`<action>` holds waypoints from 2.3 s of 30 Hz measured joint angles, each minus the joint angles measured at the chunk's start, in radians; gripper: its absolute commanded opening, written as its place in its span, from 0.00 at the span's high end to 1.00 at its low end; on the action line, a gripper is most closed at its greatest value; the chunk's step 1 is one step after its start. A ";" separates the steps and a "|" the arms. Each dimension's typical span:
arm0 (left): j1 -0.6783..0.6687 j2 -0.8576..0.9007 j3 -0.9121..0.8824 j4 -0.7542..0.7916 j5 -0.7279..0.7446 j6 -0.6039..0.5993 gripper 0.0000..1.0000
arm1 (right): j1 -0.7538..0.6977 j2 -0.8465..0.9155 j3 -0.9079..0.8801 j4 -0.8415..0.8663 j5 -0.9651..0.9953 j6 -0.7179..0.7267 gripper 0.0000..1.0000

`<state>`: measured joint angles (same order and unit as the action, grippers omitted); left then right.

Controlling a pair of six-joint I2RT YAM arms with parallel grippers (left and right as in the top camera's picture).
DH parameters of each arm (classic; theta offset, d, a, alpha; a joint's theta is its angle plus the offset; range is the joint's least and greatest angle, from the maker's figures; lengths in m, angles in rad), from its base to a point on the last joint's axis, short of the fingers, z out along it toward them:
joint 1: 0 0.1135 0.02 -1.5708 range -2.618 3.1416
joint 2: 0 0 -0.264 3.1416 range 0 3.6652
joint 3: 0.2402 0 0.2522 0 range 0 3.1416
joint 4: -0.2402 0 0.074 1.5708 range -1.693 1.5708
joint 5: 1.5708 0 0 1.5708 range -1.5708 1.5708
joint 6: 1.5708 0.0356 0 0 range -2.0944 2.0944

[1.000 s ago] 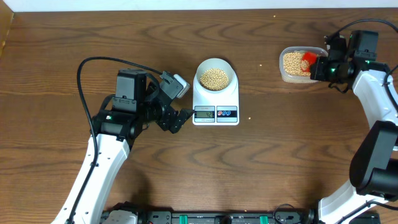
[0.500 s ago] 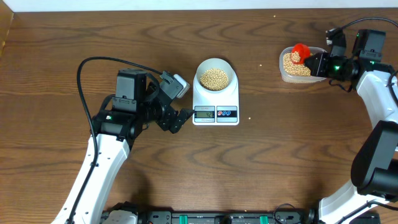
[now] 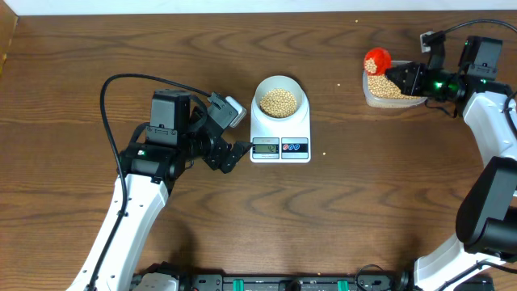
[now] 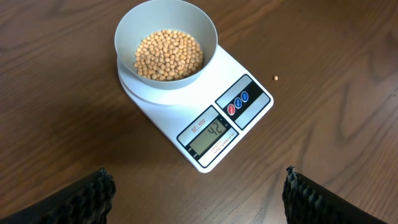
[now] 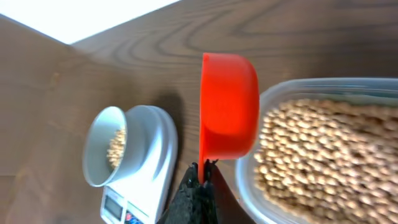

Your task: Scoop item into bowl and weigh 50g on scale

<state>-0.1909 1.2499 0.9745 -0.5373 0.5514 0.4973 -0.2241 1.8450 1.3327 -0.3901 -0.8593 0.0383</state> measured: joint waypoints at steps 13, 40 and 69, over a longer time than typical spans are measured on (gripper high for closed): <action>0.000 0.000 0.000 0.000 0.000 0.000 0.11 | 0.086 0.000 0.000 0.045 -0.066 0.008 0.99; 0.000 0.000 0.000 0.000 0.000 0.000 0.11 | 0.407 0.000 0.000 0.145 -0.023 -0.107 0.99; 0.000 0.000 0.000 0.000 0.000 0.000 0.11 | 0.417 0.000 0.000 0.115 0.053 -0.374 0.99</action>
<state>-0.1909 1.2499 0.9745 -0.5373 0.5514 0.4973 0.1932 1.8450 1.3327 -0.2752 -0.8066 -0.3359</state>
